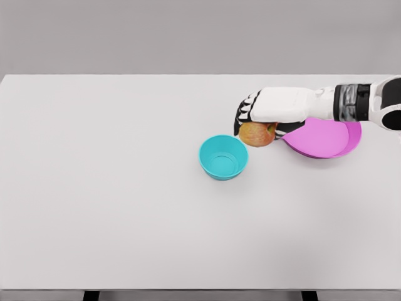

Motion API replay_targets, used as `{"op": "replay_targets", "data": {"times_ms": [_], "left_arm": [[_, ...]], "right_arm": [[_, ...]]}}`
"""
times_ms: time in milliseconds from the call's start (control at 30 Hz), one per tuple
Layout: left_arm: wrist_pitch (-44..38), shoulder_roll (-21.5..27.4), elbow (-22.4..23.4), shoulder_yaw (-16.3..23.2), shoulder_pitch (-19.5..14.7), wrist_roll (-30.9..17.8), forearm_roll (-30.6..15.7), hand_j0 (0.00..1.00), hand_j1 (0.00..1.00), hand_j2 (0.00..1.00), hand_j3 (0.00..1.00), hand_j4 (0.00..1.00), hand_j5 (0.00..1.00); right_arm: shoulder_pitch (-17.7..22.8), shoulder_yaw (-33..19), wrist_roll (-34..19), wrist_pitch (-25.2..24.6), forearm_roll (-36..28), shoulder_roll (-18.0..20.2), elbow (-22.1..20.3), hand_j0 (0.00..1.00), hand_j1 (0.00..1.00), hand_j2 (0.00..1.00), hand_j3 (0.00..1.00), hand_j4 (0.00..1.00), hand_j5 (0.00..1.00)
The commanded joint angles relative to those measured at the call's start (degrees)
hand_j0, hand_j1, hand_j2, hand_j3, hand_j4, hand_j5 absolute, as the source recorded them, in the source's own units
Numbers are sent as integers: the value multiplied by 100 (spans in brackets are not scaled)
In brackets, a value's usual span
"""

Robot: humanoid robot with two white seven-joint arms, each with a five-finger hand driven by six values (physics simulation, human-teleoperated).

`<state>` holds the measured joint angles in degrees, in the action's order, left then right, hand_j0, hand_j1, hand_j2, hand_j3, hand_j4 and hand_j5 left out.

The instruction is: Put the apple from the pink plate into the blue bowl with your right arm

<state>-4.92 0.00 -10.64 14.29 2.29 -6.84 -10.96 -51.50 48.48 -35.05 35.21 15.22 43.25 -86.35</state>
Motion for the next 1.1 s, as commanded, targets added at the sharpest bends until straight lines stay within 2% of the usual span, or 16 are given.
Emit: {"op": "replay_targets", "data": {"times_ms": [0, 167, 367, 667, 833, 1067], "left_arm": [[0, 0, 1, 3, 0, -1, -3, 100, 100, 100, 100, 100, 100], [0, 0, 1, -5, 0, -1, -3, 100, 100, 100, 100, 100, 100], [0, 0, 1, 3, 0, -1, -3, 100, 100, 100, 100, 100, 100], [0, 0, 1, -5, 0, -1, -3, 100, 100, 100, 100, 100, 100], [0, 0, 1, 3, 0, -1, 6, 100, 100, 100, 100, 100, 100], [0, 0, 1, 3, 0, -1, -3, 100, 100, 100, 100, 100, 100]], "right_arm": [[17, 12, 5, -21, -28, -36, -269, 65, 65, 65, 65, 65, 65], [0, 170, 5, -21, -10, -177, -260, 65, 65, 65, 65, 65, 65], [9, 267, 5, -21, 183, -563, -163, 65, 65, 65, 65, 65, 65], [-26, 408, 5, -21, 288, -792, 294, 65, 65, 65, 65, 65, 65], [-26, 496, 5, -21, 324, -792, 338, 65, 65, 65, 65, 65, 65], [-35, 583, 5, -21, 368, -977, 496, 65, 65, 65, 65, 65, 65]]}}
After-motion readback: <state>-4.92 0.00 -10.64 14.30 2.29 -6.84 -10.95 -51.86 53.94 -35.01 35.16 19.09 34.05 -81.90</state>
